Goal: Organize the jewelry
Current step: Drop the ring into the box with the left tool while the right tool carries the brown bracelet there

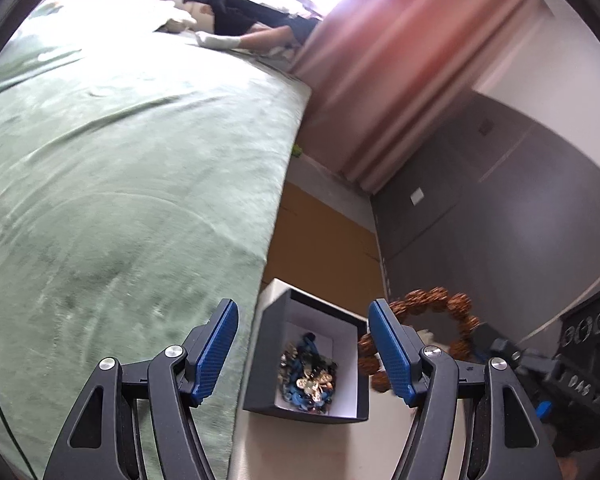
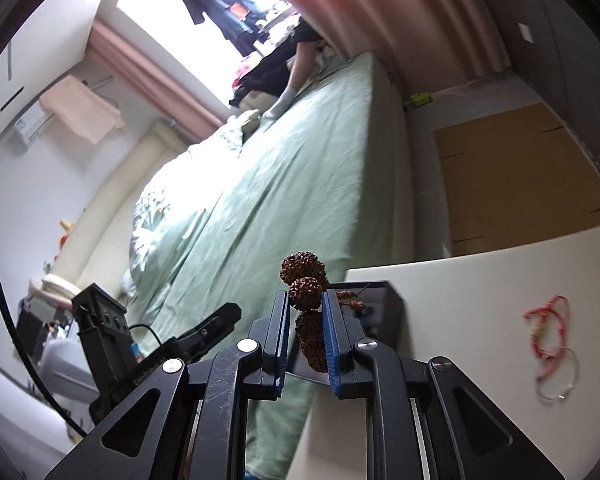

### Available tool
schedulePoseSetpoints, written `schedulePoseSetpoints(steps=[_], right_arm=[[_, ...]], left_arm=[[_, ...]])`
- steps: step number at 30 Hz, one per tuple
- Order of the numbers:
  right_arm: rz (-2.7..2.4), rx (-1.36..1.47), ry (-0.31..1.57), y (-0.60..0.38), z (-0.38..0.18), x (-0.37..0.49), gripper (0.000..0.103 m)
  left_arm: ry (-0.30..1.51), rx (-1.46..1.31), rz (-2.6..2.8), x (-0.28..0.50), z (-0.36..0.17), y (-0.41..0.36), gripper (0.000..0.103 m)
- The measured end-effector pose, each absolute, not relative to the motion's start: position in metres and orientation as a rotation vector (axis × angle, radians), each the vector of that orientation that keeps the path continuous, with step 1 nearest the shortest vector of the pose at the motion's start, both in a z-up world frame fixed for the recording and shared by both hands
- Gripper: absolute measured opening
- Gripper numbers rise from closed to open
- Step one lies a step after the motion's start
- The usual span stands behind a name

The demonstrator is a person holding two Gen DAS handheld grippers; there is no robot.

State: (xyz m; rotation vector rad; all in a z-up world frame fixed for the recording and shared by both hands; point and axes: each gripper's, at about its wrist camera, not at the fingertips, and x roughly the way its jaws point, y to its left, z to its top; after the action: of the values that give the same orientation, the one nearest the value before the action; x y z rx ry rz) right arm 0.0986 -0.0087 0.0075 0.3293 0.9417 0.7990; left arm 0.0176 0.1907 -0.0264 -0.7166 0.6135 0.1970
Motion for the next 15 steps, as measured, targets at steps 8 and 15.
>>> schedulePoseSetpoints(steps=[8, 15], right_arm=[[0.745, 0.259, 1.072, 0.023, -0.033, 0.113, 0.02], [0.643, 0.307, 1.02, -0.037, -0.028, 0.114, 0.058]], left_arm=[[0.601, -0.741, 0.216, 0.012, -0.026, 0.2, 0.069], [0.623, -0.704, 0.184, 0.023, -0.026, 0.18, 0.069]])
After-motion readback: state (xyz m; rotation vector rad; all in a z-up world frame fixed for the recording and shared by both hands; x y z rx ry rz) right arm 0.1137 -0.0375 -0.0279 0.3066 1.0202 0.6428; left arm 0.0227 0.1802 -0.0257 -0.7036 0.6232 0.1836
